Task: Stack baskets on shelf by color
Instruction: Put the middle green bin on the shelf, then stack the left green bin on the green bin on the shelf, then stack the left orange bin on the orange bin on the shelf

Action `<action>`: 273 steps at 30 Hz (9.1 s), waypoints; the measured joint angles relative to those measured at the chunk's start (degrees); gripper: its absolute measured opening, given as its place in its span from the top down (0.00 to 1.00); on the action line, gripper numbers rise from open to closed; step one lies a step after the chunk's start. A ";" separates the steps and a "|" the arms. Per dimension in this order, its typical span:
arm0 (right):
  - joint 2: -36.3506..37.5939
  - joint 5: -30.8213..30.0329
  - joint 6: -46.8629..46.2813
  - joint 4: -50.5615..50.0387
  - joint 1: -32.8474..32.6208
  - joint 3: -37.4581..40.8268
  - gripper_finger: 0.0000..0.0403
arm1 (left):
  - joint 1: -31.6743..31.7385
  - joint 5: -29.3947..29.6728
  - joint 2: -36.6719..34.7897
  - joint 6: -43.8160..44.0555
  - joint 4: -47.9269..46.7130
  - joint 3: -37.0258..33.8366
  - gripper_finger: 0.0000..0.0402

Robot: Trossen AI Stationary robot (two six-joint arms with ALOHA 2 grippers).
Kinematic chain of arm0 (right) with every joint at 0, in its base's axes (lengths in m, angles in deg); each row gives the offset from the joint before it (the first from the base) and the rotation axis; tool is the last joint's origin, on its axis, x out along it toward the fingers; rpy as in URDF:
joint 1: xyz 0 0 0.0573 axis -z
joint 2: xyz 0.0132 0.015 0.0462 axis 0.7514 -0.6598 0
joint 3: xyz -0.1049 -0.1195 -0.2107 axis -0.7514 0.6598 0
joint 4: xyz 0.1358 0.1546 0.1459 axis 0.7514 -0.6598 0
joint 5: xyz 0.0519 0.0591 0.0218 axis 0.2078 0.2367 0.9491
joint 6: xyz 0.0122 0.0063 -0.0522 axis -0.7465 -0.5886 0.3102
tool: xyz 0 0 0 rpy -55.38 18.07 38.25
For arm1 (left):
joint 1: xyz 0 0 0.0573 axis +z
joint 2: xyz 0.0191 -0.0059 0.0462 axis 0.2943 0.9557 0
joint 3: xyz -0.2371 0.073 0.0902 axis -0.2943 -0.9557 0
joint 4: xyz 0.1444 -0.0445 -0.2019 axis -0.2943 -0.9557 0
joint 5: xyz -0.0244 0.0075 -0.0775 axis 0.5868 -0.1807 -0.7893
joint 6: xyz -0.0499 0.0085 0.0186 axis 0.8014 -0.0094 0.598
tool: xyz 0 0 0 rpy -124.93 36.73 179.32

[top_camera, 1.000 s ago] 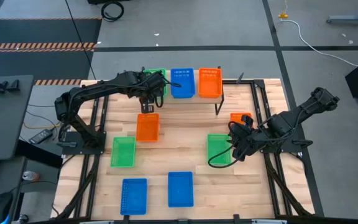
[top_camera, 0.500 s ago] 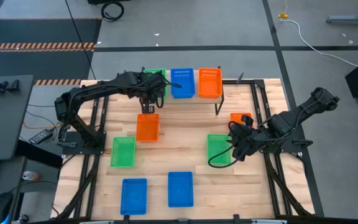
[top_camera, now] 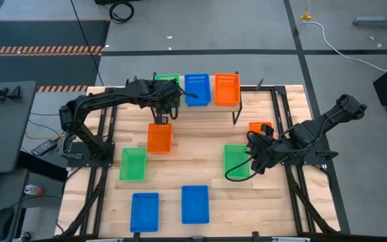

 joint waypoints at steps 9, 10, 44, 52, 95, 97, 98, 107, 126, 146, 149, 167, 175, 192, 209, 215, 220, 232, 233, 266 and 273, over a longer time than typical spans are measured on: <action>0.00 0.00 -0.02 0.02 0.02 0.00 0.68 | -0.14 -0.02 0.00 -2.05 3.05 0.00 0.71; 0.00 0.00 0.00 0.00 0.00 0.00 0.68 | -0.24 -0.02 0.00 -2.21 3.05 0.00 0.71; 0.00 0.00 -0.02 0.00 0.00 0.00 0.68 | -0.34 -2.21 0.00 -14.00 3.78 0.00 0.71; 0.00 0.00 -0.02 0.00 0.00 0.00 0.68 | -0.35 -2.21 0.00 -15.71 4.08 0.00 0.71; 0.00 -0.02 -0.37 0.30 -0.48 0.02 0.68 | -23.45 -8.27 -6.80 33.13 -23.11 0.05 0.62; 0.00 -0.02 -0.39 0.32 -0.92 0.02 0.68 | -27.20 -8.62 -6.70 37.58 -24.18 -0.04 0.62; 0.00 -0.02 -0.39 0.35 -1.10 0.02 0.68 | -29.17 -8.62 -6.80 39.29 -23.94 -0.45 0.62; 0.00 -0.52 0.27 0.32 -2.01 0.02 0.68 | -43.52 -9.75 -6.80 52.10 -20.01 -13.58 0.61; -0.01 -2.25 1.51 0.35 -2.01 0.02 0.68 | -54.71 -20.36 -7.19 66.45 0.09 -32.29 0.61; 0.00 -2.23 1.51 0.35 -2.01 0.02 0.68 | -54.40 -11.10 -7.19 68.99 -15.44 -28.41 0.98; 0.00 -2.23 1.51 0.35 -2.01 0.02 0.68 | -53.99 -5.15 -7.19 68.86 -22.89 -21.64 0.98; 0.00 -4.72 3.19 0.69 -2.01 0.26 0.68 | -33.47 16.05 -12.04 41.79 -23.54 -3.79 0.98; -0.02 -14.47 12.77 5.21 -0.24 4.41 0.68 | -20.96 9.99 -11.22 18.85 -6.25 3.77 0.98; 0.00 -11.91 47.05 37.00 8.51 7.52 0.68 | -3.29 3.35 -2.16 9.66 -7.21 8.24 0.98; 0.57 -16.02 70.82 52.01 14.93 7.52 0.68 | 2.10 -2.75 -2.10 8.07 -7.13 8.24 0.97; 0.57 -15.98 69.01 52.62 16.07 7.50 0.68 | 1.97 -3.08 -2.10 8.79 -7.18 8.24 0.94; 0.57 -15.89 66.85 52.43 16.02 7.52 0.68 | 1.99 -2.82 -2.10 10.06 -7.18 8.24 0.84; 0.55 -14.41 56.09 46.68 15.86 7.51 0.68 | 1.81 -0.46 -1.88 10.26 -5.12 8.24 0.72; 0.55 -14.39 55.28 46.41 15.80 7.50 0.68 | 1.67 -0.48 -1.74 10.43 -5.20 8.24 0.73; 0.52 -11.43 46.49 44.78 12.90 7.50 0.68 | -23.19 -13.76 -1.03 33.37 -6.20 -15.10 0.74; 0.52 -11.41 46.49 44.72 12.90 7.50 0.68 | -23.78 -13.13 -1.03 32.53 2.77 -19.95 0.74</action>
